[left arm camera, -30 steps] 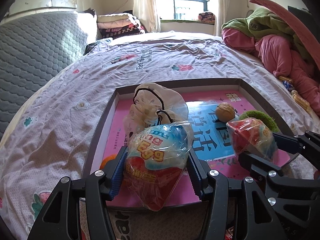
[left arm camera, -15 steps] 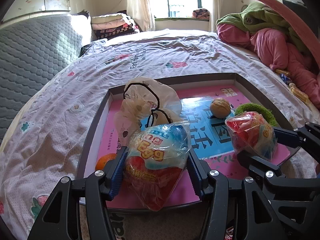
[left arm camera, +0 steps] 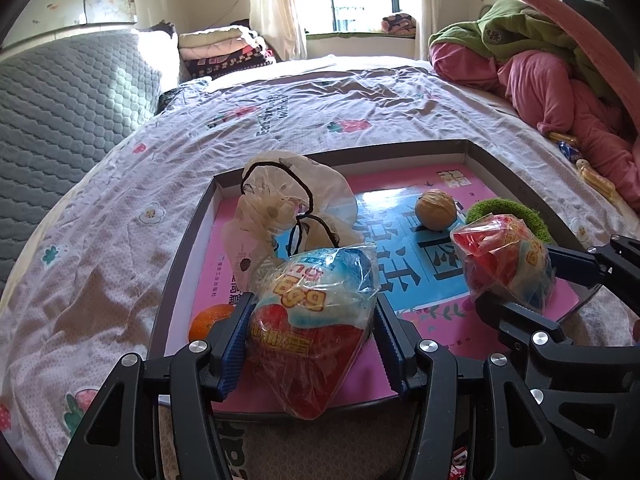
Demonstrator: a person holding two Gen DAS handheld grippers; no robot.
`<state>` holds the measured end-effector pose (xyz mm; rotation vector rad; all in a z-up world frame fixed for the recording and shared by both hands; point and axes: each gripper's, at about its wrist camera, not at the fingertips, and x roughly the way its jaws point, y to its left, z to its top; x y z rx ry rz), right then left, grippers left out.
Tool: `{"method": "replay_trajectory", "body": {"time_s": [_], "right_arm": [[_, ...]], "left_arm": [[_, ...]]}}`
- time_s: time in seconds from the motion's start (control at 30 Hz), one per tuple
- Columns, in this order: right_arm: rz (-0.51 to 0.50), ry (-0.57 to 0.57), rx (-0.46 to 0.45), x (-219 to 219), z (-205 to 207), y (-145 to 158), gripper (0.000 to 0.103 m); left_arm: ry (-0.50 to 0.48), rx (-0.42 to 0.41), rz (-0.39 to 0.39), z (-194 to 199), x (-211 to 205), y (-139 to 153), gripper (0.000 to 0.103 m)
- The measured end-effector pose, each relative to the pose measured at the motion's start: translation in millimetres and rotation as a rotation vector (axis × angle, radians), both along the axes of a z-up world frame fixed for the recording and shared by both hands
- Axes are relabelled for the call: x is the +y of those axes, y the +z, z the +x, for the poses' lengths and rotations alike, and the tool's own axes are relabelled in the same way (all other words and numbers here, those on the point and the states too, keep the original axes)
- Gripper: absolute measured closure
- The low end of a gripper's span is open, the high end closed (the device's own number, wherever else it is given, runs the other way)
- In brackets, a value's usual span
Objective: Organize objects
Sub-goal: 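Lower and open the left tool to drop the BB bag while the right tool releases the red bag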
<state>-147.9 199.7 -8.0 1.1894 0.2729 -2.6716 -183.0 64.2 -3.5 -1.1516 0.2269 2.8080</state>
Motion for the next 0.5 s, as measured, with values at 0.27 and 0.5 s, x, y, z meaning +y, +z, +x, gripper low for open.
{"method": "replay_trajectory", "body": {"time_s": [0.27,0.5], "right_arm": [[0.006,-0.011,0.0,0.6,0.0,1.2,0.051],[0.003,-0.023,-0.002,4.7,1.7,3.2,0.046]], "left_arm": [[-0.013,-0.011,0.012,2.2,-0.6,0.6,0.044],[-0.027,-0.032,0.042,2.7,-0.7,0.4,0.044]]}}
